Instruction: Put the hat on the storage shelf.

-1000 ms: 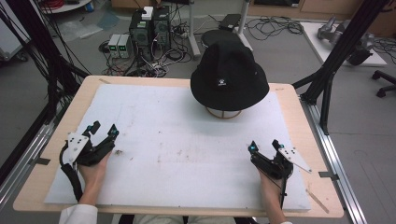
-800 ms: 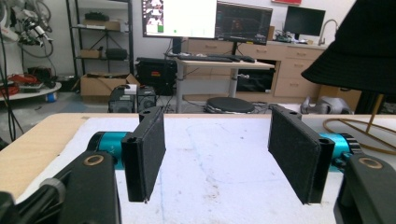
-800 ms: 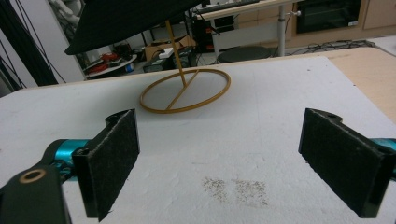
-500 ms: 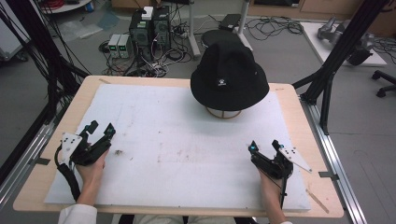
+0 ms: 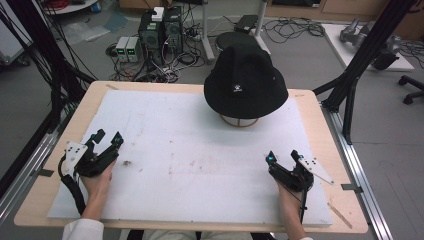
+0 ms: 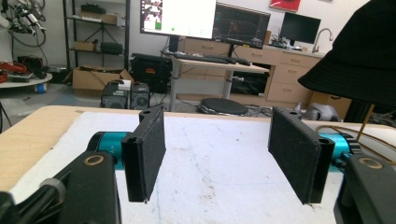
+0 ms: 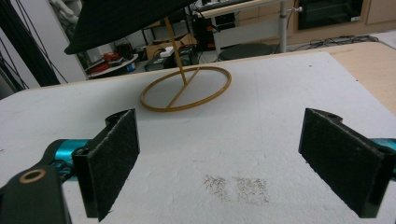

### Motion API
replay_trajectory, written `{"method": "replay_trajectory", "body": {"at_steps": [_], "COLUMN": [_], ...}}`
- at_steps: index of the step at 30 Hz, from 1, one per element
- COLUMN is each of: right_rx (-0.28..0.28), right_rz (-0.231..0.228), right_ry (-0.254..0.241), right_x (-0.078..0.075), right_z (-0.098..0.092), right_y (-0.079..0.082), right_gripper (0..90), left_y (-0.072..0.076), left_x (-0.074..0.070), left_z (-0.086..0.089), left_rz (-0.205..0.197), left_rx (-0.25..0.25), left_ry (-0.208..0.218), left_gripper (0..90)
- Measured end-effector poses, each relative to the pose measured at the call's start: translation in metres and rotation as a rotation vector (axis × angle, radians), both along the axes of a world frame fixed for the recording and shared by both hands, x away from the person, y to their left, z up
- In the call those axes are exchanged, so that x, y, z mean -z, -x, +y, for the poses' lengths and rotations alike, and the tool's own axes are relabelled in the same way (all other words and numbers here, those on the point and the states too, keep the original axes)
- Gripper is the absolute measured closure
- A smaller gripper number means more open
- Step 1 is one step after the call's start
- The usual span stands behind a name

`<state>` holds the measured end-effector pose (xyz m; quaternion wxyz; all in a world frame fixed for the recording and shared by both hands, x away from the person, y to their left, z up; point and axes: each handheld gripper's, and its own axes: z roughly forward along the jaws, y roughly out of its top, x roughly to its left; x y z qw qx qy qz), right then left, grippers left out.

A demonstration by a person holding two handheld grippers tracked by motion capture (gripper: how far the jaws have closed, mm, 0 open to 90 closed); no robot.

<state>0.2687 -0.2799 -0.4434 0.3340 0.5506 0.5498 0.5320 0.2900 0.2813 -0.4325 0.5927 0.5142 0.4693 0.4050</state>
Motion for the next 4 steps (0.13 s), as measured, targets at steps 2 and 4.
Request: {"method": "replay_trajectory", "body": {"at_steps": [2,4], "right_rx": [-0.001,-0.001], "right_rz": [0.001,0.001], "right_ry": [-0.005,-0.004], "right_x": [0.0001,0.0], "right_z": [-0.0001,0.0], "right_y": [-0.0001,0.0001], "right_gripper": [11.6,11.6], "left_y": [0.0005,0.0005], "left_x": [0.0,0.0001], "left_z": [0.0007,0.001], "left_rz": [-0.001,-0.001], "left_rx": [-0.003,-0.004], "left_ry": [-0.001,0.005], "left_gripper": [36.7,36.6]}}
